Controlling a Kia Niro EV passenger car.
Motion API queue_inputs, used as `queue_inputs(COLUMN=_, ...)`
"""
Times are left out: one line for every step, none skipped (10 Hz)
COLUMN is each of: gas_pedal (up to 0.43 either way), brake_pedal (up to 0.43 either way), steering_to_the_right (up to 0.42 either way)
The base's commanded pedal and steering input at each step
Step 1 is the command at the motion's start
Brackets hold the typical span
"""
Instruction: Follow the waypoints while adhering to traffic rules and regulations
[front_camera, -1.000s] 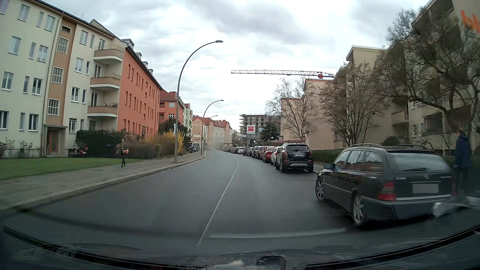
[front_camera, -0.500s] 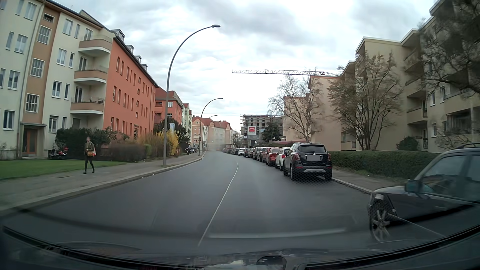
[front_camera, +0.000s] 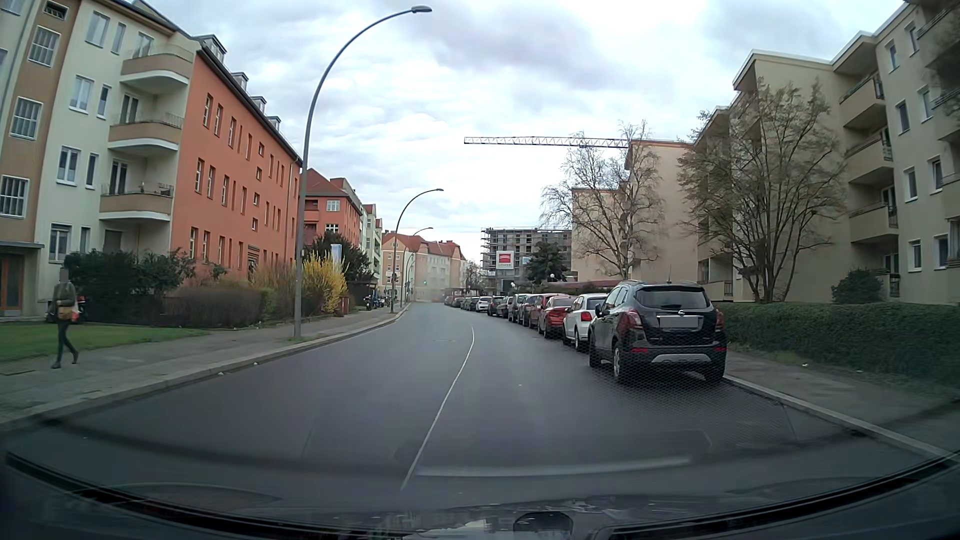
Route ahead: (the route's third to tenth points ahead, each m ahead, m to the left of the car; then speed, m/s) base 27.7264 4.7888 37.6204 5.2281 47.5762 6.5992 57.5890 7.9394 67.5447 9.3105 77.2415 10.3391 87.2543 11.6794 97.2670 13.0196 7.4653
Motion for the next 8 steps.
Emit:
queue_inputs(gas_pedal=0.000, brake_pedal=0.012, steering_to_the_right=-0.002)
queue_inputs(gas_pedal=0.000, brake_pedal=0.012, steering_to_the_right=-0.002)
queue_inputs(gas_pedal=0.000, brake_pedal=0.012, steering_to_the_right=-0.002)
queue_inputs(gas_pedal=0.000, brake_pedal=0.012, steering_to_the_right=-0.002)
queue_inputs(gas_pedal=0.000, brake_pedal=0.012, steering_to_the_right=-0.003)
queue_inputs(gas_pedal=0.000, brake_pedal=0.012, steering_to_the_right=-0.005)
queue_inputs(gas_pedal=0.000, brake_pedal=0.012, steering_to_the_right=-0.008)
queue_inputs(gas_pedal=0.000, brake_pedal=0.012, steering_to_the_right=-0.007)
